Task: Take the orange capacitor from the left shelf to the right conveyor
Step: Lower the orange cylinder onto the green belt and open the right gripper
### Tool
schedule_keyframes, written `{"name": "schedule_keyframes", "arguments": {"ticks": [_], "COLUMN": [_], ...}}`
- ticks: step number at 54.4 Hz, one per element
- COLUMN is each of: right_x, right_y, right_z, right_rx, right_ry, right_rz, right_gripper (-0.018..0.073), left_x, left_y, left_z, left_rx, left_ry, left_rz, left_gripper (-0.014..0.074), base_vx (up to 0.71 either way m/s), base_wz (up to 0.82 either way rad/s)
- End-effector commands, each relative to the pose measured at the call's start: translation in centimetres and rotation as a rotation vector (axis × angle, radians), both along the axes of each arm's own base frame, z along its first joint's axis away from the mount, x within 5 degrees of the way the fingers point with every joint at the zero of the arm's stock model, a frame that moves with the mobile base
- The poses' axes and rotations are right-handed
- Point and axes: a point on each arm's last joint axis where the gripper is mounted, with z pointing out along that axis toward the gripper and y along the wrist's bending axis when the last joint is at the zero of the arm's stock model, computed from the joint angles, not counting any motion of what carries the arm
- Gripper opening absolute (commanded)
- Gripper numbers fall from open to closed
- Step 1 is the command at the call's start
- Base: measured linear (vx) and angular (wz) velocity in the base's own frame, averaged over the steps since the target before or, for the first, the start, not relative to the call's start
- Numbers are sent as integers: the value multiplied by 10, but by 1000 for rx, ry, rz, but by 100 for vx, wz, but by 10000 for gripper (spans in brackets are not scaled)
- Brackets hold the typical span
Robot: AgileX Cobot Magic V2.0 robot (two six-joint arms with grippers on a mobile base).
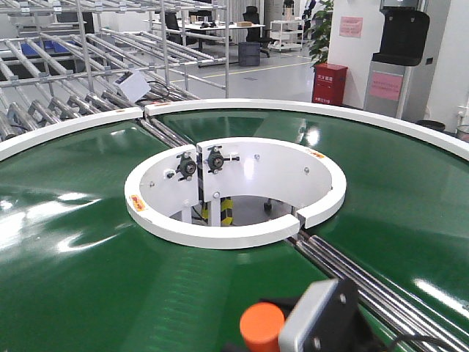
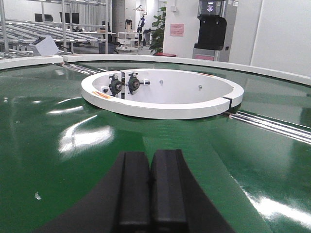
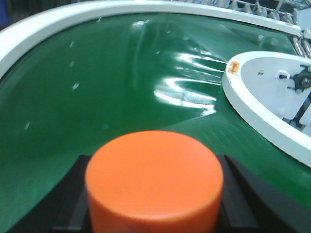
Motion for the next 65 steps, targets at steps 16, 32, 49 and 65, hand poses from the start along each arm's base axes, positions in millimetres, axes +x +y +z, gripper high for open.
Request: {"name": "schedule_keyframes", "arguments": {"ticks": [16,32,49,65], "right_x": [75,91,92,92], "right_y": [-52,-57,-56,-55], "right_z": [-40,-96,-110,-110], "right_rx": [165,186,193,196], "right_ry": [-120,-137,-137,-134], "right_rz": [-246,-285,-273,-271], "right_gripper": [-8,24,287,677], "left_x": [-2,-2,-2,-2], "left_y": [1,1,1,1], "left_z": [18,18,18,18], "left_rx": [-37,-37,-37,-37], "left_ry": [-111,-111,-111,-111], "left_rz": [-5,-5,-5,-5], "left_gripper": [-6,-6,-6,-6], "base_vx": [0,0,0,0], "base_wz": [0,0,0,0]}}
